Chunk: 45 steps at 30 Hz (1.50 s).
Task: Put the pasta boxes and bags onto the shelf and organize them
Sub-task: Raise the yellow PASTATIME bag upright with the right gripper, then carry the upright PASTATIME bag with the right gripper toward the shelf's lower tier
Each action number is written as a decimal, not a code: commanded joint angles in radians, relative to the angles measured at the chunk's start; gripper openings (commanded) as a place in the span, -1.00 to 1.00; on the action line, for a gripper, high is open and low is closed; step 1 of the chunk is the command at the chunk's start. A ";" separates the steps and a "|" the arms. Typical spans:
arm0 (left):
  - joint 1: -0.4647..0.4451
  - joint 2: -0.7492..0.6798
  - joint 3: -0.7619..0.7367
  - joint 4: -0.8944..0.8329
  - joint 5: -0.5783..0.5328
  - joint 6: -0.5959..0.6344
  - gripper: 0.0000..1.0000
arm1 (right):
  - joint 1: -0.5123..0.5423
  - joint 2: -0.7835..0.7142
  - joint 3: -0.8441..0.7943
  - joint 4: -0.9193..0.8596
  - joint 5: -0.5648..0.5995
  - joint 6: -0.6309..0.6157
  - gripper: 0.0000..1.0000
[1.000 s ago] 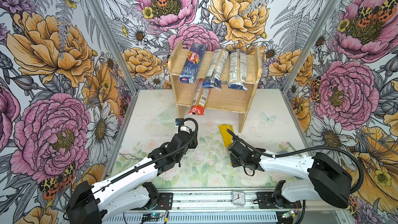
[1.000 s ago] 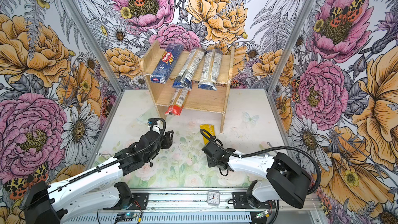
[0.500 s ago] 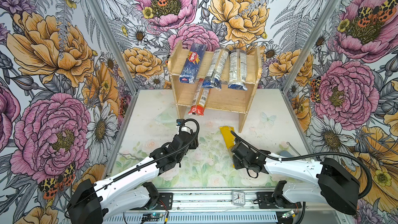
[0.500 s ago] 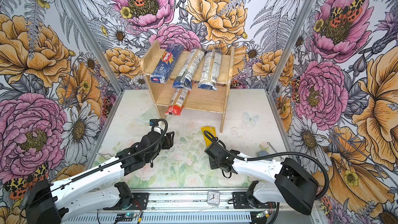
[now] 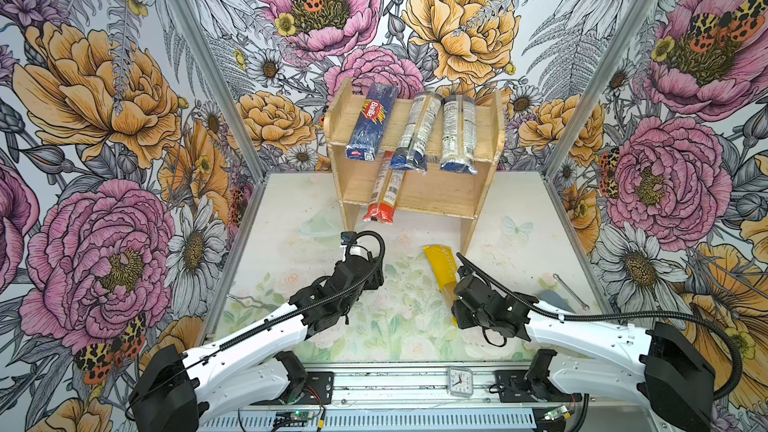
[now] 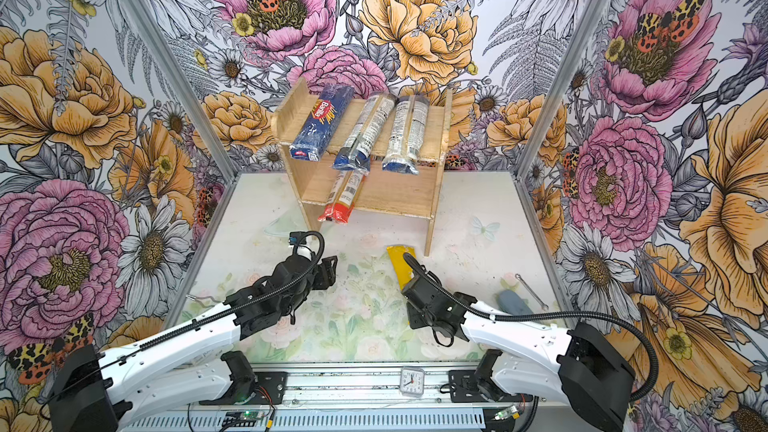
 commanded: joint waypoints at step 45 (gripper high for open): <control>-0.008 0.002 -0.036 0.050 0.019 -0.013 0.98 | 0.022 -0.229 0.170 0.079 0.030 -0.001 -1.00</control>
